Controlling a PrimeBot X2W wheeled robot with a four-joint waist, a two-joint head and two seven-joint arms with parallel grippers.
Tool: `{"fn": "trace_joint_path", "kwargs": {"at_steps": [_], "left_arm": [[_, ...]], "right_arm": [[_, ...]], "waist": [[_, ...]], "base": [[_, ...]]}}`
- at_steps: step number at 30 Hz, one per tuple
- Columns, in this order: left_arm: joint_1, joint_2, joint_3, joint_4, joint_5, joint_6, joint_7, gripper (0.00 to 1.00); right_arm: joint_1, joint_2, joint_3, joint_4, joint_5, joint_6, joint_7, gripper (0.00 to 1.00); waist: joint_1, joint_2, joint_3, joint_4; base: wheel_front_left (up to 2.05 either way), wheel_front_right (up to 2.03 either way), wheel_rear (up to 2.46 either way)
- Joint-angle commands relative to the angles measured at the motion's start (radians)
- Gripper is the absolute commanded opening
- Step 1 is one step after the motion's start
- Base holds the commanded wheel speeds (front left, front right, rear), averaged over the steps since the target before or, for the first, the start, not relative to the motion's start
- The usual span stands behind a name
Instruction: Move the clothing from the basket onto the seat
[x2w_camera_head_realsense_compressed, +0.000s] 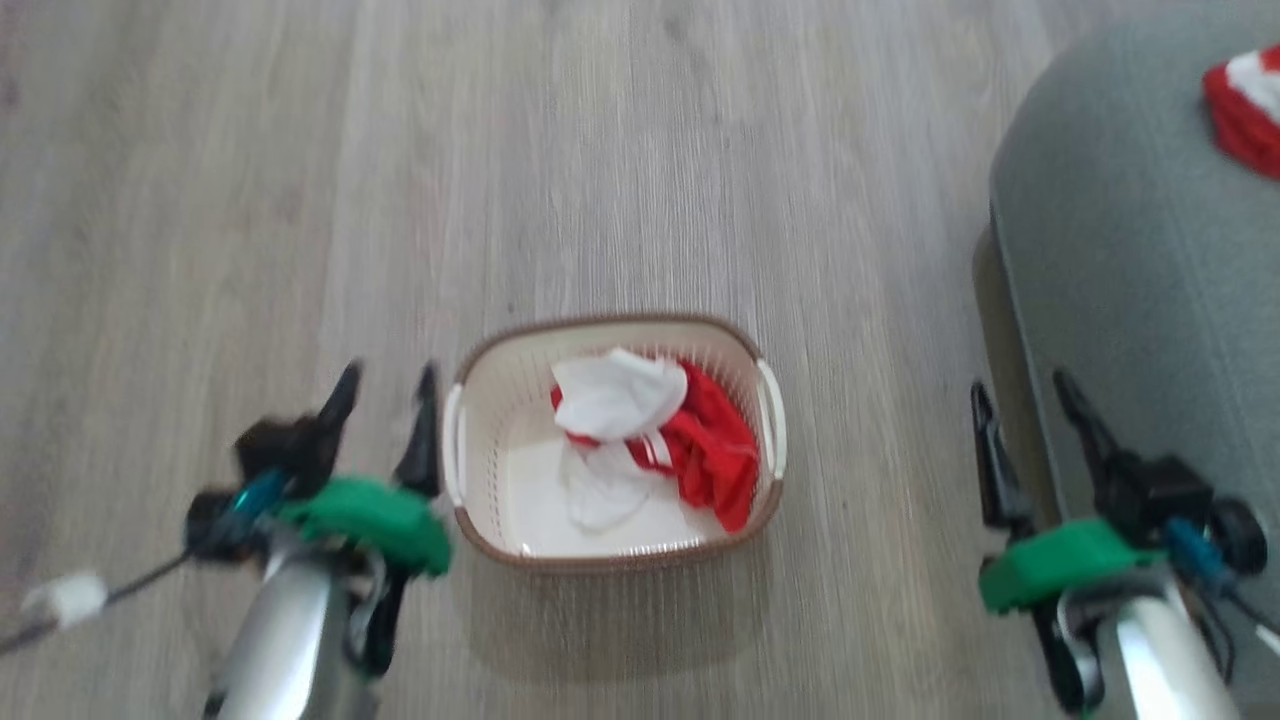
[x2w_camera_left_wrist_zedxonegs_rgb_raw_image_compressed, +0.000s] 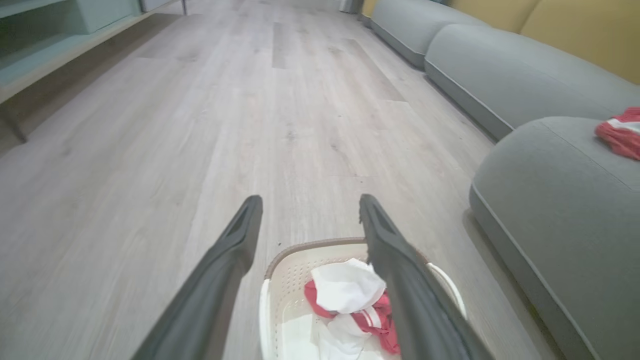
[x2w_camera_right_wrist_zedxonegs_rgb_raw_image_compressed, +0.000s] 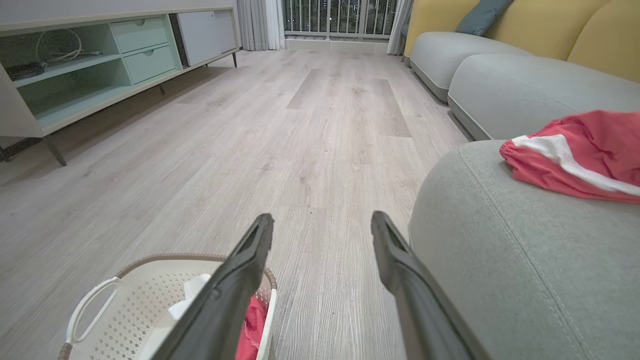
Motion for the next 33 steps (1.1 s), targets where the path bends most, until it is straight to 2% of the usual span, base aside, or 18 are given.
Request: {"fn": "trace_joint_path", "kwargs": {"at_steps": [1,6,7,11,21,33], "left_arm": [[-0.09,0.008,-0.006,-0.008,0.002,0.006,-0.013,1.0],[-0.248,0.008,-0.102,0.118,0.003,0.016,0.008,1.0],[-0.248,0.008,-0.102,0.118,0.003,0.016,0.008,1.0],[-0.382,0.008,-0.159,0.222,-0.009,0.03,0.049,1.0],[-0.669,0.01,-0.224,0.461,-0.003,0.059,0.082,1.0],[-0.821,0.057,-0.23,0.67,0.008,0.069,0.041,1.0]], "right_arm": [[-0.068,-0.002,0.023,-0.049,-0.003,0.0,-0.002,1.0],[-0.156,-0.002,0.03,-0.075,-0.004,0.0,-0.002,1.0],[-0.156,-0.002,0.03,-0.075,-0.004,0.0,-0.002,1.0],[-0.226,-0.002,0.038,-0.094,0.013,0.0,-0.002,1.0],[-0.304,-0.002,0.087,-0.123,0.098,0.0,-0.002,1.0],[-0.307,-0.002,0.086,-0.131,0.157,0.0,-0.002,1.0]], "waist": [[-0.0001,0.0,0.112,-0.02],[-0.0001,0.0,0.265,-0.065],[-0.0001,0.0,0.265,-0.065],[-0.0001,0.0,0.381,-0.112],[-0.0001,0.0,0.613,-0.224],[-0.0001,0.0,0.703,-0.279]], "base": [[0.0,0.0,0.0],[0.0,0.0,0.0],[0.0,0.0,0.0],[0.0,0.0,0.0],[0.0,0.0,0.0],[0.0,0.0,0.0]]}}
